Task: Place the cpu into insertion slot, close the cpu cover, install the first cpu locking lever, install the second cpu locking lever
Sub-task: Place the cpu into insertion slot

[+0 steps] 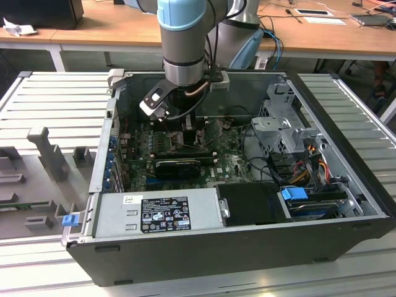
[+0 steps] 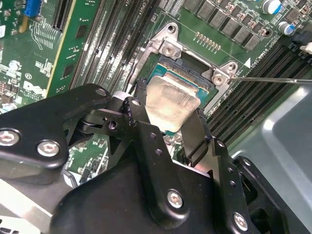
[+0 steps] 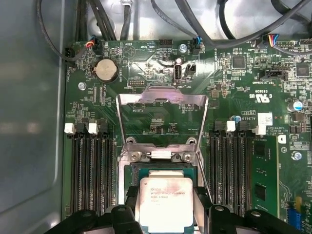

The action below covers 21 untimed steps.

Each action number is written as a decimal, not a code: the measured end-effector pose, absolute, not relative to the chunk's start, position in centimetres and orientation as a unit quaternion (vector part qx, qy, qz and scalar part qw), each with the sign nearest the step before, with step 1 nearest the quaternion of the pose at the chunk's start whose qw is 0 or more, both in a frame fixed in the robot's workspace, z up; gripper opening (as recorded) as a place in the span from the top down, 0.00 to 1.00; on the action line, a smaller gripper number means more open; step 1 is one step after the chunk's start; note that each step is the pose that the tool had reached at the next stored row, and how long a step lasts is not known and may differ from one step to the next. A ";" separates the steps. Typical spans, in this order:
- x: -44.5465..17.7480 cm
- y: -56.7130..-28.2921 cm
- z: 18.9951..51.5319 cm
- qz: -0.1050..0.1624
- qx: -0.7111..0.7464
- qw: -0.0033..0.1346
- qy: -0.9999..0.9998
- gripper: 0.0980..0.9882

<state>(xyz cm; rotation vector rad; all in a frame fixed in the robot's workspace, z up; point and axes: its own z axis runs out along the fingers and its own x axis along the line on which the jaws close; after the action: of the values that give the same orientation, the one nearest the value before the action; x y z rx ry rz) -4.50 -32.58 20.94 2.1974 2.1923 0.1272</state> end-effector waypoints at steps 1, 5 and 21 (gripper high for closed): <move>-4.5 -32.6 20.9 0.041 0.707 0.018 0.706 0.52; -4.5 -32.4 20.4 0.041 0.707 0.018 0.706 0.52; -4.5 -32.4 20.7 0.041 0.707 0.017 0.706 0.43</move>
<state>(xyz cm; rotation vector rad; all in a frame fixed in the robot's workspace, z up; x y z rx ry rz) -4.53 -32.39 20.66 2.1979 2.1927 0.1281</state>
